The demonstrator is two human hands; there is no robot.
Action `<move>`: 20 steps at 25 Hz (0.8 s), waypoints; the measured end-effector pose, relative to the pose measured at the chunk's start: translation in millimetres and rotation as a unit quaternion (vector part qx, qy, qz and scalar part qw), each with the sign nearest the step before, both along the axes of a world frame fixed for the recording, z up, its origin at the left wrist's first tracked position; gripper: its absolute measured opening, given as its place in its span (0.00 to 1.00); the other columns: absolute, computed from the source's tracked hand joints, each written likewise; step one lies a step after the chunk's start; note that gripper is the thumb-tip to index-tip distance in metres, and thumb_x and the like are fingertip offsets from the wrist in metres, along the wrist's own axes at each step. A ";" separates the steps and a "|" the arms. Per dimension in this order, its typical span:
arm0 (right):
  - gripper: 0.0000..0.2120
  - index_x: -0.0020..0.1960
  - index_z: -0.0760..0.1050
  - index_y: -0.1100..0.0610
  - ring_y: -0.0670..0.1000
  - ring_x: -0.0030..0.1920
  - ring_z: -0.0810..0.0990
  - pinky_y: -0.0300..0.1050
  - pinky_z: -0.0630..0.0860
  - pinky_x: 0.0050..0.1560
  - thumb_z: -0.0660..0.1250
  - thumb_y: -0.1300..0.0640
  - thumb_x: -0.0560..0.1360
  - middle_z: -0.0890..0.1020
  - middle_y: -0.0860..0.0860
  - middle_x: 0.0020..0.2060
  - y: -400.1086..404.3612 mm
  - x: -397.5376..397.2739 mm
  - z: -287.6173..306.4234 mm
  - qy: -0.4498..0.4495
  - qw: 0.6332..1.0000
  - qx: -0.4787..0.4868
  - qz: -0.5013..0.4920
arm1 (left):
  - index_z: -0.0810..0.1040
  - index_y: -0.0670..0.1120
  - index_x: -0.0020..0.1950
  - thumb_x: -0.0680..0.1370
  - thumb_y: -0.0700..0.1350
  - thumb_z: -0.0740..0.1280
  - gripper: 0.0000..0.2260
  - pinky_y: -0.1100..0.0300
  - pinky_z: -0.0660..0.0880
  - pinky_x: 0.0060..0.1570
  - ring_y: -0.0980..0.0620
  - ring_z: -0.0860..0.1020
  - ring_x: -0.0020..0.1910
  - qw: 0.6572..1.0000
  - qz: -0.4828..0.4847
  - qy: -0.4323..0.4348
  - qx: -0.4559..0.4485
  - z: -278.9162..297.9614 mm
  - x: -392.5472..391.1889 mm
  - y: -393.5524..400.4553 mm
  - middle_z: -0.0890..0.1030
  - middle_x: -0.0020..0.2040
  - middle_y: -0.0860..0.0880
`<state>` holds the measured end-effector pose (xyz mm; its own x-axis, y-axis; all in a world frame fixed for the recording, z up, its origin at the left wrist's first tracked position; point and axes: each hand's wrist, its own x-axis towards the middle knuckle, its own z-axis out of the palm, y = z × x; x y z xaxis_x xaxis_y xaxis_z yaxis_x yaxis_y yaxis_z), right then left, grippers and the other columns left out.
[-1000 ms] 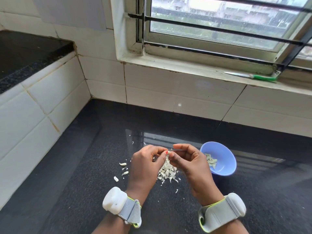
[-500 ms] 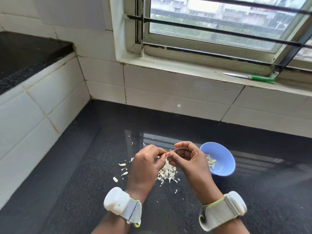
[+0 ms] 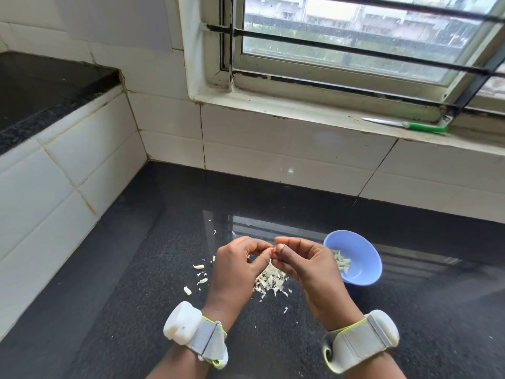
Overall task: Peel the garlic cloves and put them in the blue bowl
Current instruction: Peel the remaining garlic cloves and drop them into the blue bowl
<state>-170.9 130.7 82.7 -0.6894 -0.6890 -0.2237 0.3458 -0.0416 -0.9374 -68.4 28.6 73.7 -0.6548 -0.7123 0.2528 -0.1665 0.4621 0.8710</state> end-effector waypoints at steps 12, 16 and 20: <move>0.06 0.45 0.84 0.58 0.54 0.42 0.86 0.46 0.82 0.45 0.73 0.66 0.72 0.86 0.57 0.39 -1.6 5.4 1.4 0.143 0.988 0.057 0.013 | 0.83 0.47 0.39 0.70 0.40 0.73 0.03 0.74 0.67 0.35 0.65 0.74 0.33 0.998 0.022 -0.030 -0.048 -0.4 0.3 0.7 0.80 0.35 0.55; 0.05 0.47 0.82 0.63 0.51 0.39 0.84 0.41 0.82 0.43 0.69 0.70 0.73 0.85 0.59 0.38 -2.3 6.0 3.1 0.038 0.999 0.015 0.013 | 0.83 0.47 0.39 0.72 0.41 0.72 0.02 0.72 0.70 0.35 0.62 0.76 0.34 0.999 0.022 -0.025 0.042 1.9 1.1 0.5 0.81 0.34 0.54; 0.05 0.48 0.80 0.66 0.51 0.39 0.84 0.40 0.82 0.42 0.67 0.69 0.73 0.84 0.60 0.38 0.5 3.5 1.3 -0.054 0.998 -0.031 0.020 | 0.83 0.49 0.39 0.73 0.42 0.72 0.03 0.63 0.76 0.37 0.61 0.78 0.34 0.995 0.013 -0.012 0.099 5.5 3.5 2.0 0.83 0.34 0.54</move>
